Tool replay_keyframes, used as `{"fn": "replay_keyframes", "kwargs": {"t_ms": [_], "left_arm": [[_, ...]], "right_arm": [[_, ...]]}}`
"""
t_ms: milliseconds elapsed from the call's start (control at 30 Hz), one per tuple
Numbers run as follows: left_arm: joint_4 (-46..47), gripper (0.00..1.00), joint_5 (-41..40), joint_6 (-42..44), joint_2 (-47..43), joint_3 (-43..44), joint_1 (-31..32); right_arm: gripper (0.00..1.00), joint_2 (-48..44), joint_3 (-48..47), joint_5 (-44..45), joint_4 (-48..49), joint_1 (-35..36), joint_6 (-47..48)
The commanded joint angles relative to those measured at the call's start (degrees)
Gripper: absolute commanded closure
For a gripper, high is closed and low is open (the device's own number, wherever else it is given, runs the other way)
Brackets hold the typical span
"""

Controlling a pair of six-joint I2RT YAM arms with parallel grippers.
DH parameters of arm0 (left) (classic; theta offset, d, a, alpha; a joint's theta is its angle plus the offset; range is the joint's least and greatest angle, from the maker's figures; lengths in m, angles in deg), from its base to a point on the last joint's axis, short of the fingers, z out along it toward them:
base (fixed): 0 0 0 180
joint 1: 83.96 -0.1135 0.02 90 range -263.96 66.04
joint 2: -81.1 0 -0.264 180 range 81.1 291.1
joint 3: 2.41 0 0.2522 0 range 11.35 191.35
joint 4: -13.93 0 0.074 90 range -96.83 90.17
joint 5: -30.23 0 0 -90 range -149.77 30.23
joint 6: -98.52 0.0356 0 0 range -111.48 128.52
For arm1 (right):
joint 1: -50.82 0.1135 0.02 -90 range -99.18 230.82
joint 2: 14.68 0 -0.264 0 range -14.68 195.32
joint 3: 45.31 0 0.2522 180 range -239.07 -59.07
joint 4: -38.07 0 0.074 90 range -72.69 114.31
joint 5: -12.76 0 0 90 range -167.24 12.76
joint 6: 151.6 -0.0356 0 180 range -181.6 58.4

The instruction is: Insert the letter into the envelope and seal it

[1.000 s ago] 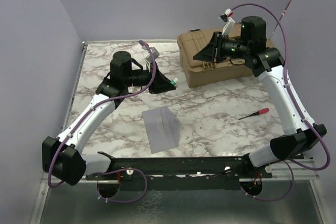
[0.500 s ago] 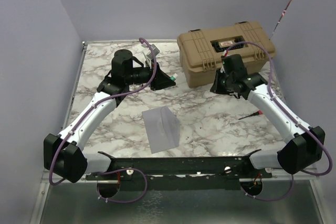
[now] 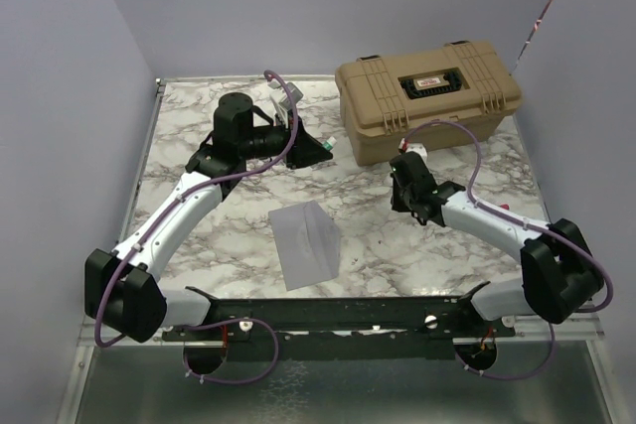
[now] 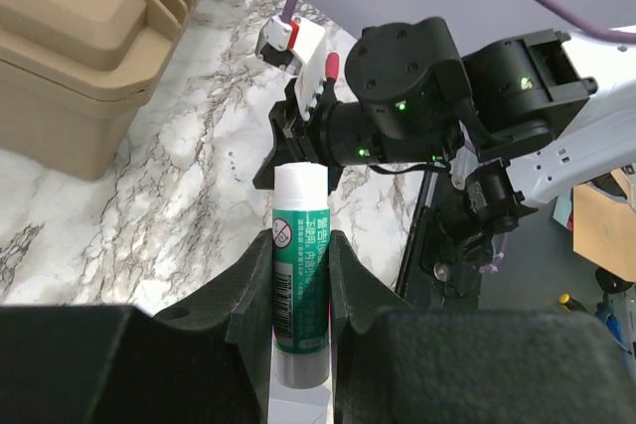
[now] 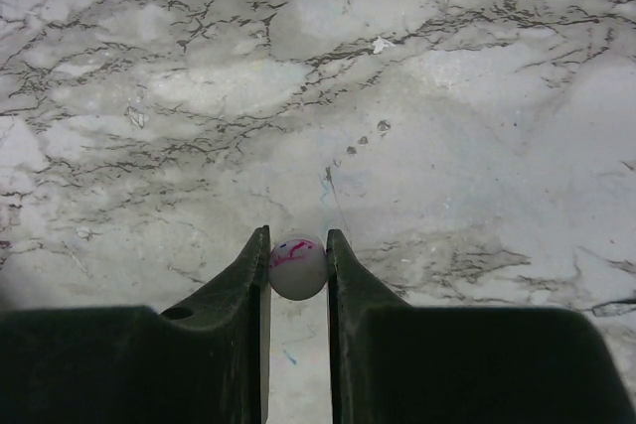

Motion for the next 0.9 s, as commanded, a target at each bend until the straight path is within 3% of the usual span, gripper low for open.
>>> {"fn": "replay_keyframes", "kwargs": {"t_ms": [0, 233, 533, 867], "left_arm": [[0.38, 1.0, -1.47, 0.13, 0.84, 1.29, -0.03], [0.35, 1.0, -2.3, 0.08, 0.84, 0.99, -0.06], [0.48, 1.0, -2.42, 0.0, 0.54, 0.73, 0.0], [1.48, 1.0, -2.96, -0.97, 0.8, 1.19, -0.05]], "right_arm": [[0.92, 2.02, 4.34, 2.12, 14.16, 0.88, 0.46], [0.87, 5.36, 5.68, 6.88, 15.21, 3.28, -1.26], [0.82, 6.71, 8.6, 6.82, 17.61, 4.44, -2.27], [0.6, 7.77, 8.45, 8.34, 16.61, 5.06, -3.84]]}}
